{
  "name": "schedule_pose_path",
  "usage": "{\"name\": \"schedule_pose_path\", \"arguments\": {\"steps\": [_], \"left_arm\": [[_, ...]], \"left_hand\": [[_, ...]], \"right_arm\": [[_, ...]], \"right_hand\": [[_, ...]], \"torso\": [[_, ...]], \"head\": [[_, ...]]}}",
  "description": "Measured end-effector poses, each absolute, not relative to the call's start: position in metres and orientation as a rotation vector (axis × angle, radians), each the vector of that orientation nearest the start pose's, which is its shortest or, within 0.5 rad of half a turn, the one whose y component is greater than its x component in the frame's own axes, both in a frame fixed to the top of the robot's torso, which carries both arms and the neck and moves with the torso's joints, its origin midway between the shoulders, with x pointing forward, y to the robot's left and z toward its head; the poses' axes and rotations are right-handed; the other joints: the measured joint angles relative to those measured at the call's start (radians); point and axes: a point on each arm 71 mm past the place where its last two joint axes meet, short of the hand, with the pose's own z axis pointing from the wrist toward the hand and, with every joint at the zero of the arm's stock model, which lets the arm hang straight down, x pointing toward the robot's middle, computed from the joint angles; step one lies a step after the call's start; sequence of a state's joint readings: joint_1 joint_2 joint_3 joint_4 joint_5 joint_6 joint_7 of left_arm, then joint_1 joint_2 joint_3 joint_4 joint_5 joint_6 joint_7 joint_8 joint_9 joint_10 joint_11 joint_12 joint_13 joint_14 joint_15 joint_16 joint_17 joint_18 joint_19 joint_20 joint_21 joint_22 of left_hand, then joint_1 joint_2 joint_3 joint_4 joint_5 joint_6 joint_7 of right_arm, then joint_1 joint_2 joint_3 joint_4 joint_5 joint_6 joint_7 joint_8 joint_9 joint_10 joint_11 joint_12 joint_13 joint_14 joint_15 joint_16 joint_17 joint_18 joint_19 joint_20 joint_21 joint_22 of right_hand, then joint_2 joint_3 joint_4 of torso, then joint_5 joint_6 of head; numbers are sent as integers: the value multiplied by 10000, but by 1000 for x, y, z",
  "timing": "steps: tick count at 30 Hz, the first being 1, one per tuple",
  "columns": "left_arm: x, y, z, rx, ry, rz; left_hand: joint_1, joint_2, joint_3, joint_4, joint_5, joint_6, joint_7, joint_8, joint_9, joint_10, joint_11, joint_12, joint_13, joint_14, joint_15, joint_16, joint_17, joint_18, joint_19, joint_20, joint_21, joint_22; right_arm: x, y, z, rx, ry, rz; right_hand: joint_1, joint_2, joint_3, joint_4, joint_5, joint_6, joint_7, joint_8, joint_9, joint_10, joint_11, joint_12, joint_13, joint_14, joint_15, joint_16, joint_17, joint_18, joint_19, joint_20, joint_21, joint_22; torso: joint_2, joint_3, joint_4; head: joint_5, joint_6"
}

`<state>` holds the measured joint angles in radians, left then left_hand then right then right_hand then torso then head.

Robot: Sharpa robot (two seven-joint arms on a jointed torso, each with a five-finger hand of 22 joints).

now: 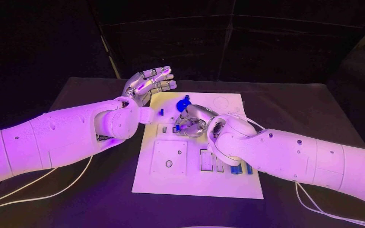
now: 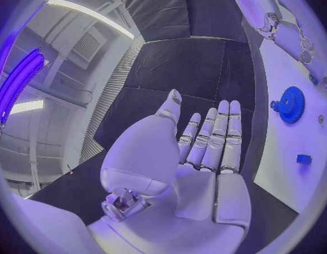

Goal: Assemble the parts on the task board

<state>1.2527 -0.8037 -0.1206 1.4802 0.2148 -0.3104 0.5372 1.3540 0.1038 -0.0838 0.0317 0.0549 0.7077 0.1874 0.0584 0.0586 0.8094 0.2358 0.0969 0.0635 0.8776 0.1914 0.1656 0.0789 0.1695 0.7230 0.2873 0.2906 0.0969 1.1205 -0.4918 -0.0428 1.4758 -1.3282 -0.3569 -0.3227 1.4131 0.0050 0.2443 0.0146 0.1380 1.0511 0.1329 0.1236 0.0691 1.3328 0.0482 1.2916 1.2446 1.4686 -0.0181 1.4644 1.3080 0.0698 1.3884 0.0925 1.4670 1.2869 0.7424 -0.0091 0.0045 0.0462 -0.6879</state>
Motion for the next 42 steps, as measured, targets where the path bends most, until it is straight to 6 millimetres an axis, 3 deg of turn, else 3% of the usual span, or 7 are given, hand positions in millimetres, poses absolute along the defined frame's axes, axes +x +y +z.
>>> {"name": "schedule_pose_path", "arguments": {"steps": [25,34,42], "left_arm": [[499,210,-180,-12492,12632,-16095],[499,210,-180,-12497,12633,-16084],[499,210,-180,-12502,12655,-16104]], "left_hand": [[0,0,0,0,0,0,0,0,0,0,0,0,0,0,0,0,-8,0,0,0,0,-12],[0,0,0,0,0,0,0,0,0,0,0,0,0,0,0,0,-7,0,0,0,0,-12],[0,0,0,0,0,0,0,0,0,0,0,0,0,0,0,0,-7,0,0,0,0,-11]], "right_arm": [[459,-47,-221,-107,18154,8064],[460,-48,-223,-149,18293,7928],[461,-49,-223,-171,18319,7859]], "right_hand": [[-182,-182,37,-38,82,-45,36,-58,-19,-74,74,-103,-85,0,0,0,-3,1,0,0,0,-62],[-422,-419,82,6,167,-318,193,-154,-47,-218,143,-274,-254,0,0,-37,-3,0,-39,39,0,-147],[-512,-509,83,5,226,-401,174,-166,-57,-272,198,-309,-285,-37,37,-37,-4,0,-75,75,-41,-174]], "torso": [[-1,0,-10],[-2,2,-14],[-2,2,-16]], "head": [[34,-43],[39,-76],[13,-66]]}}
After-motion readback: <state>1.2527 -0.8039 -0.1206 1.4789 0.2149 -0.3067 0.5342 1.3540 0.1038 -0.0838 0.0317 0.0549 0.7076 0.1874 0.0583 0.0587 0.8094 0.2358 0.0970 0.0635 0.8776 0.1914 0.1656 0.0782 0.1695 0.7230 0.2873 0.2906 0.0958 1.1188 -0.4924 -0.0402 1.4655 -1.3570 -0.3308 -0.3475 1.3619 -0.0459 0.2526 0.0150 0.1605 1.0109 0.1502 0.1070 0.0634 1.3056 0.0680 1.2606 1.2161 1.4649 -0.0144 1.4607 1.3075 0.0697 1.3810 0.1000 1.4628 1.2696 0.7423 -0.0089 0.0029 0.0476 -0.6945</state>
